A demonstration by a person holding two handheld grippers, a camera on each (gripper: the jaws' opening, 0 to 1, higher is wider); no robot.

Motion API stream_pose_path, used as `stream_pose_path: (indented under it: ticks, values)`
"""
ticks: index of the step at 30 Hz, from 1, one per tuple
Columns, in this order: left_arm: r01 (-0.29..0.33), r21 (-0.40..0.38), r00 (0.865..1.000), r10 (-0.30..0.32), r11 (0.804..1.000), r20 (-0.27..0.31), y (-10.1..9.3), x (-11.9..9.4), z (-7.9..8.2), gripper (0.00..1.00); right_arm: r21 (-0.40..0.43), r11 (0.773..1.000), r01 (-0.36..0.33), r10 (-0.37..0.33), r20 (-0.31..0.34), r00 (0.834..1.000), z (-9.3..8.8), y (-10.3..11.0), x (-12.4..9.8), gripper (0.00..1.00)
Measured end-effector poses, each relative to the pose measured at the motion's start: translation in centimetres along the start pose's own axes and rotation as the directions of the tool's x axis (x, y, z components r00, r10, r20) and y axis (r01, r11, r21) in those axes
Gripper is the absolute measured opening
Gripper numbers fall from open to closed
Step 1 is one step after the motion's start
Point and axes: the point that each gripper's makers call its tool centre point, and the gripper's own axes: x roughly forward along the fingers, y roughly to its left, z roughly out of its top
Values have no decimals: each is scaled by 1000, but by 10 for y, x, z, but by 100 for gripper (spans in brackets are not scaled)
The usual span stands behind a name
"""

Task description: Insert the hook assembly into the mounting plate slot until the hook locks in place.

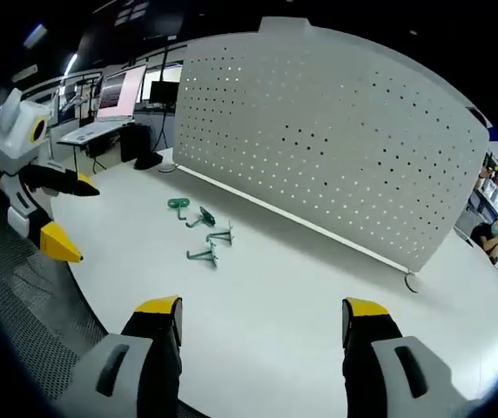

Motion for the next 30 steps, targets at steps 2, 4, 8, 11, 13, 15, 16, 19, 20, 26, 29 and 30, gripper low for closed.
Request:
stream_pose_path:
  ticks: [2,4,8,11,13,15,16,19,20,26,29,30]
  values:
    - [0,1,1000,0,1000,-1,0,0,0,88,0,1000,2,-2,-2,1000,0,0,0,71]
    - [0,0,1000,0,1000,0,0,0,0,88,-1,1000,1,-1,-3,1000,-1,0,0,71]
    - [-4,-2,1000,4,1000,-2,1,0,0,88,-1,1000,-1,1,-6,1000,-1,0,0,71]
    - [-6,-1,1000,6,1000,-4,1,0,-1,88,-5,1000,-12,12,-13,1000,-2,3,1,71]
    - [-10,-3,1000,10,1000,-2,2,-1,0,88,-9,1000,-18,18,-20,1000,-3,5,2,71]
    - [-12,-4,1000,13,1000,4,3,-1,1,88,-10,1000,-18,18,-21,1000,-4,5,2,71]
    - [-8,0,1000,8,1000,4,2,-1,1,88,-8,1000,-18,18,-23,1000,-4,4,2,71]
    - [1,44,1000,0,999,-24,-2,1,-4,89,-11,1000,-17,16,-28,999,-5,4,2,72]
    - [4,39,1000,-4,999,-20,-3,0,-3,89,-27,1000,-5,5,-18,1000,-3,2,2,74]
    - [5,21,1000,-5,1000,-15,-1,0,-2,88,-21,1000,-2,1,-20,1000,-3,1,2,75]
    - [5,21,1000,-5,1000,-16,-1,1,-2,88,-21,1000,-3,3,-14,1000,-2,1,2,75]
    - [5,18,1000,-5,1000,-15,-1,1,-2,87,-19,1000,-6,5,-16,1000,-2,2,2,75]
